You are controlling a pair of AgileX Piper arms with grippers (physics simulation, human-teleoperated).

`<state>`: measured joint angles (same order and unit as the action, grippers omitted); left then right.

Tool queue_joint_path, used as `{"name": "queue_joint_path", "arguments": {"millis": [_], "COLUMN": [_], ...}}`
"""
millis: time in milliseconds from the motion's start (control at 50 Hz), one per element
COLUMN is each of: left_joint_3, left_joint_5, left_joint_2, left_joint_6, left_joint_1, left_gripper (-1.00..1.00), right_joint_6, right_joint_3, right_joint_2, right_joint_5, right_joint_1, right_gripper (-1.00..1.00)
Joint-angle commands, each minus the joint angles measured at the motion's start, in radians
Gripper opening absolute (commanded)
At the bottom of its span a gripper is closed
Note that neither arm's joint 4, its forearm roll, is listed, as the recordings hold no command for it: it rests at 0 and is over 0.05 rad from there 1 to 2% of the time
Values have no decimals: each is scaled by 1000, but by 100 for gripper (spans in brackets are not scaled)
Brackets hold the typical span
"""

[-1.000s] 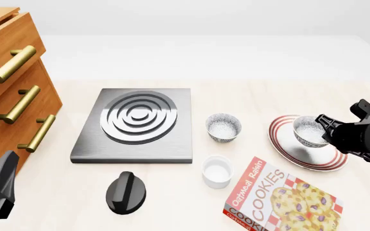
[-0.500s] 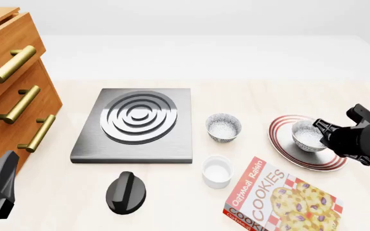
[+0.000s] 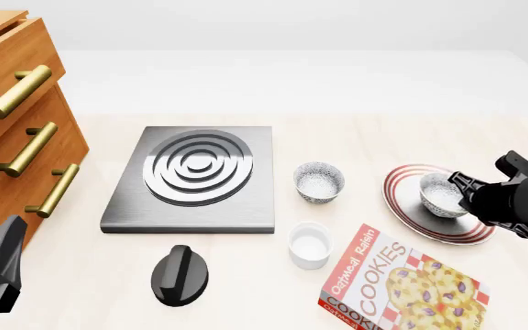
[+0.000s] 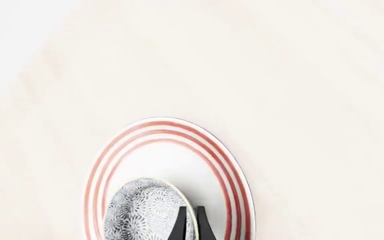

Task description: Pick the akita bowl next to the plate and place it on the plate.

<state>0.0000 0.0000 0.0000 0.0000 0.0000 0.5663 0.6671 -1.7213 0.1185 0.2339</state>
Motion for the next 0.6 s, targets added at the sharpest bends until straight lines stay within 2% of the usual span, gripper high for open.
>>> {"name": "queue_joint_path", "arguments": {"millis": [20,340,460,600], "left_joint_3": [0,0,0,0], "left_joint_5": [0,0,0,0], "left_joint_2": [0,0,0,0], "left_joint_6": [0,0,0,0], "left_joint_1": [0,0,0,0], "left_gripper": [100,100,100,100], "right_joint_6": [-3,11,35,87], "right_joint_3": [10,0,-12,-30], "right_joint_2": [-7,10,63,175], "right_joint_5": [-5,-15,-38,-89], "right_joint_1": [10,-4,-20,-53], "right_gripper": [100,100,100,100]}}
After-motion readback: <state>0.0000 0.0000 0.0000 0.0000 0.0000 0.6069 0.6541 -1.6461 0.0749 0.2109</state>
